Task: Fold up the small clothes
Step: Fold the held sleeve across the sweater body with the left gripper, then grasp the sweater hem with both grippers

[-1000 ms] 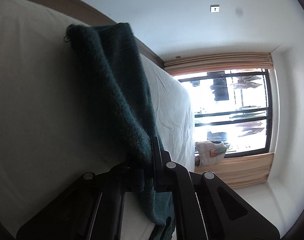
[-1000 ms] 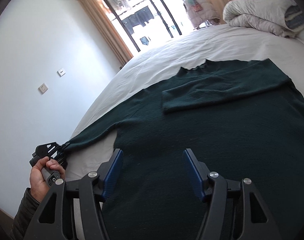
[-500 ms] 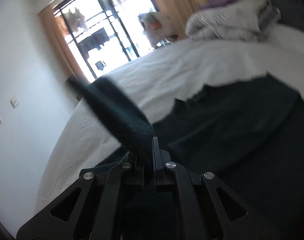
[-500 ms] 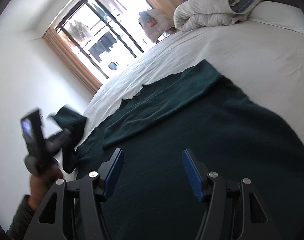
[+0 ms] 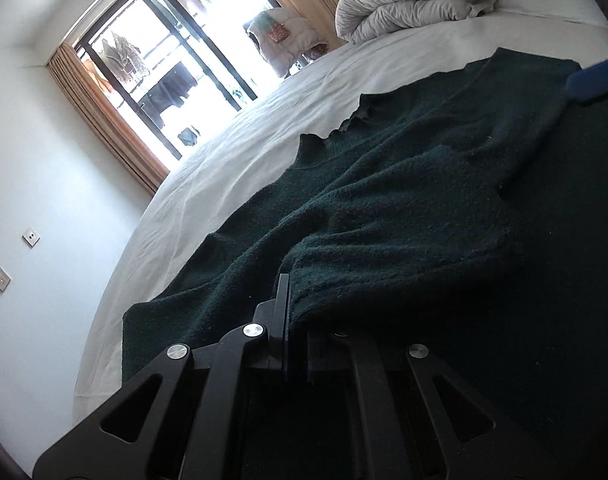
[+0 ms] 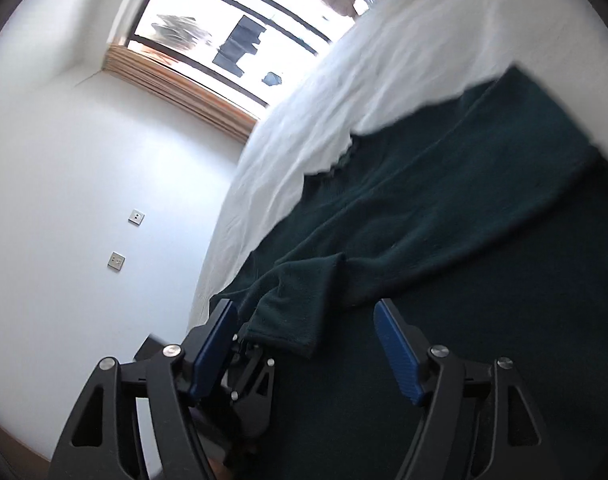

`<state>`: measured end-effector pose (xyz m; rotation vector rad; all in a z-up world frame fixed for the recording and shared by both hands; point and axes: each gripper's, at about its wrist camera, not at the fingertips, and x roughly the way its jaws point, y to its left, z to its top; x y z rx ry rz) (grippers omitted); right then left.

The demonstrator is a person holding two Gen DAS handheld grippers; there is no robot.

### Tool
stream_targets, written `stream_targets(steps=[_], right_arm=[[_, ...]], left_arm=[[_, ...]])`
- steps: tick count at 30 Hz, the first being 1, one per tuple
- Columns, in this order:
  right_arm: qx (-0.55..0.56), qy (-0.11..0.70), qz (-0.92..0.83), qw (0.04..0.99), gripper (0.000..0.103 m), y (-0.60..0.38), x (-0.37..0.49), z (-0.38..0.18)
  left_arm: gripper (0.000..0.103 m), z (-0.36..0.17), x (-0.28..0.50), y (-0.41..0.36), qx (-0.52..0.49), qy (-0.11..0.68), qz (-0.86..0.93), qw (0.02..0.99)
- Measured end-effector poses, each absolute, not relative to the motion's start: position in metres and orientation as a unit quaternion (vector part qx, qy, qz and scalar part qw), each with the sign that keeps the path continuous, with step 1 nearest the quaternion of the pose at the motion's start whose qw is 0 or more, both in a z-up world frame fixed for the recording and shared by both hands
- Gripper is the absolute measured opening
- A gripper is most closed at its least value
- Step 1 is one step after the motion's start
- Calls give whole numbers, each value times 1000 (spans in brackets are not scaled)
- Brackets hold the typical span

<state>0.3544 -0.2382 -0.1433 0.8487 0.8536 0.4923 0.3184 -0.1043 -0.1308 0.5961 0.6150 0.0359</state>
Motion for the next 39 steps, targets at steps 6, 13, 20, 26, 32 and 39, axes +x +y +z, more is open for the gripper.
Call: stream_targets(steps=[6, 13, 20, 26, 32, 39], right_arm=[[432, 447, 260, 739, 65, -206, 399, -169], [442, 491, 260, 704, 62, -182, 402, -186], [479, 508, 270, 663, 62, -167, 403, -204], [469, 504, 298, 661, 32, -144, 410, -204], [411, 471, 288, 726, 9, -159, 409, -174], [274, 449, 269, 807, 9, -175, 423, -123]], left_arm=[[4, -130, 307, -90, 243, 296, 17, 924], [4, -126, 320, -61, 165, 312, 15, 935], [4, -126, 320, -55, 140, 317, 7, 938], [4, -128, 321, -54, 133, 317, 6, 939], [5, -125, 319, -59, 148, 314, -1, 938], [9, -98, 298, -64, 80, 310, -80, 944]])
